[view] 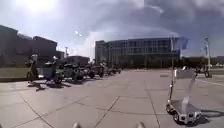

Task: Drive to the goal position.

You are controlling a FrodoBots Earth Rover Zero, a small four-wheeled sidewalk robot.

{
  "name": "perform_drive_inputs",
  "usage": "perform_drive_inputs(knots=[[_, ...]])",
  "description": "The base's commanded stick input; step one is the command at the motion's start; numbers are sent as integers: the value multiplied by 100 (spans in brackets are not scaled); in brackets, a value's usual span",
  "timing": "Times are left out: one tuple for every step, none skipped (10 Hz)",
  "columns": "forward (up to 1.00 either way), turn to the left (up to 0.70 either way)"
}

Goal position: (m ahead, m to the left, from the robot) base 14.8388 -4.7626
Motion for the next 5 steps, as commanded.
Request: perform_drive_inputs(knots=[[70,-5],[70,-5],[70,-5],[70,-5],[70,-5]])
